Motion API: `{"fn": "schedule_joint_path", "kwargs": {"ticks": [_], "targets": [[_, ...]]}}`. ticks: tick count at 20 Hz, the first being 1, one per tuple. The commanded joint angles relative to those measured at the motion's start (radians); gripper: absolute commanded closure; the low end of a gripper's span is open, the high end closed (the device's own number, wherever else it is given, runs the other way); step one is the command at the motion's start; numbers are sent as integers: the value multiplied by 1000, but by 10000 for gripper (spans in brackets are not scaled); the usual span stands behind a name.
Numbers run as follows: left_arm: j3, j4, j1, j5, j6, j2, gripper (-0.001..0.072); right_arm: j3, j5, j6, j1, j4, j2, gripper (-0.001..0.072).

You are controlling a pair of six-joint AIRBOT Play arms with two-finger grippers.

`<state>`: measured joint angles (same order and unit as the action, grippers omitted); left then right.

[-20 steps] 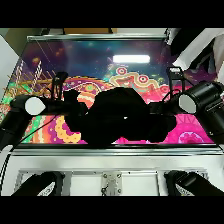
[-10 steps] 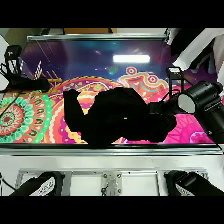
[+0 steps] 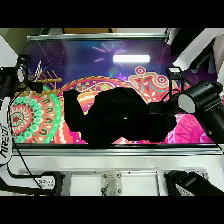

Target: Fold the clothes and pants, and hang the long-sleeved shirts on hangers.

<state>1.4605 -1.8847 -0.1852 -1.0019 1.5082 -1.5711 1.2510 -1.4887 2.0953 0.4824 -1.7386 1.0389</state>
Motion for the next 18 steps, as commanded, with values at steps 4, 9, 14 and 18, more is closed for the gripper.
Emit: {"fn": "schedule_joint_path", "kwargs": {"ticks": [4,9,14,18], "targets": [[6,-34,-99,152,-2,-134,21,0,0,0,0,0,0,690],[6,-35,-164,208,-20,-199,21,0,0,0,0,0,0,690],[6,-33,-206,261,-20,-283,21,0,0,0,0,0,0,691],[6,-33,-207,300,-20,-303,21,0,0,0,0,0,0,691]]}}
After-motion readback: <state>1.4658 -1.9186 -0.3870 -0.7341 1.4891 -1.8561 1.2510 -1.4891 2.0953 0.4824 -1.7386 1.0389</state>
